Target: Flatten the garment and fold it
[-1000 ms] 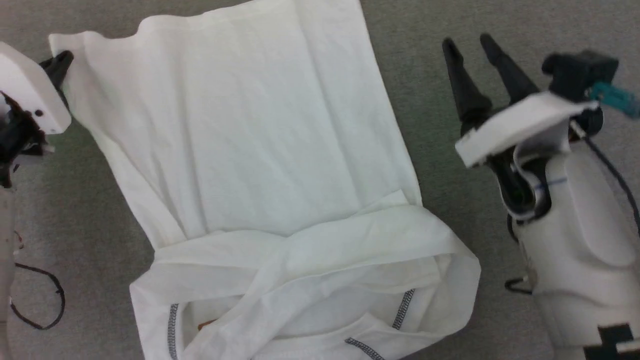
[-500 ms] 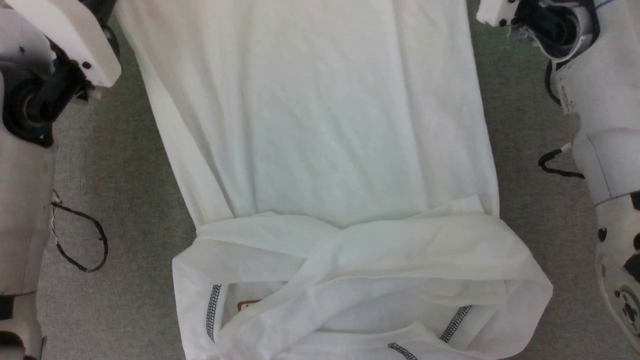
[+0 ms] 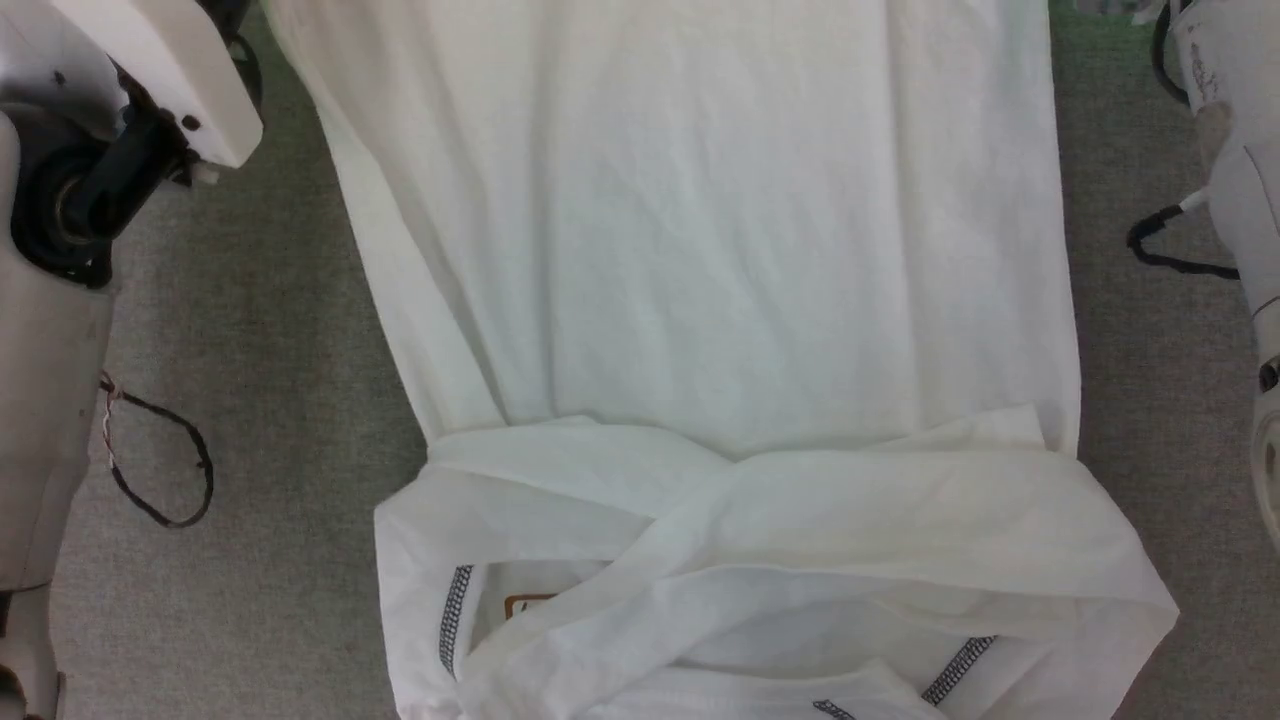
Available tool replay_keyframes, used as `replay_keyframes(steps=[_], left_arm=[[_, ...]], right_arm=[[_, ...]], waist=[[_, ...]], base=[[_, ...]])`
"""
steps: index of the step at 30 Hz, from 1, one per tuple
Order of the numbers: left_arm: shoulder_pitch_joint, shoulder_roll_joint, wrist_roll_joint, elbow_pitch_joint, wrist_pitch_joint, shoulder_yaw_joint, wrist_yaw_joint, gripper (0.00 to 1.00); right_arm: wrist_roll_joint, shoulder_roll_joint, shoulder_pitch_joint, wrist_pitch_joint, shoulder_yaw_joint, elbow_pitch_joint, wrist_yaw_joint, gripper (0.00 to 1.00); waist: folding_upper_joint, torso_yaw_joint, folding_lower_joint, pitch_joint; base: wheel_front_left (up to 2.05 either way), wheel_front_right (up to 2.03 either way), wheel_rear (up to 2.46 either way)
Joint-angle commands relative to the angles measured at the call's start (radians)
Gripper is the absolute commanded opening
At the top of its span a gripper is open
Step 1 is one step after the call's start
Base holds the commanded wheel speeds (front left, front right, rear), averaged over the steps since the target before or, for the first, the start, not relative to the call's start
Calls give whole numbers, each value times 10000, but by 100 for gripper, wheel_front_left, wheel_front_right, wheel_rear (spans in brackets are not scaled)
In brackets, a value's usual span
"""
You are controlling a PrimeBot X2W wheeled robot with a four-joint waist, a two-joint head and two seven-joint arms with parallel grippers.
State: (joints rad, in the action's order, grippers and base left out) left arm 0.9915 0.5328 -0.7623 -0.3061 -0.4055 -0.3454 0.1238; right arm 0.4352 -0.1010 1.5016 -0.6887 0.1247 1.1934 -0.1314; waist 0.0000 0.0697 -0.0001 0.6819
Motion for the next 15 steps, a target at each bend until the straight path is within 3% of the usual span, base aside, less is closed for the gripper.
replay_keyframes(steps=[1,7,15], left_arm=[[175,116,-141,23,108,-104,67,0],[303,302,-170,-182,516,-243,68,0],[605,401,327,-869,1942,-147,-90,0]], right_arm=[[-183,297,-825,-271,192,598,7,0],[-314,143,-698,1637,368,-195,7,0],[-371,-396,-633,4531,577,-865,7,0]], waist=[[0,-24,1,-58],[0,-143,1,-310],[0,-535,1,-1336]], base=[[0,0,0],[0,0,0],[0,0,0]])
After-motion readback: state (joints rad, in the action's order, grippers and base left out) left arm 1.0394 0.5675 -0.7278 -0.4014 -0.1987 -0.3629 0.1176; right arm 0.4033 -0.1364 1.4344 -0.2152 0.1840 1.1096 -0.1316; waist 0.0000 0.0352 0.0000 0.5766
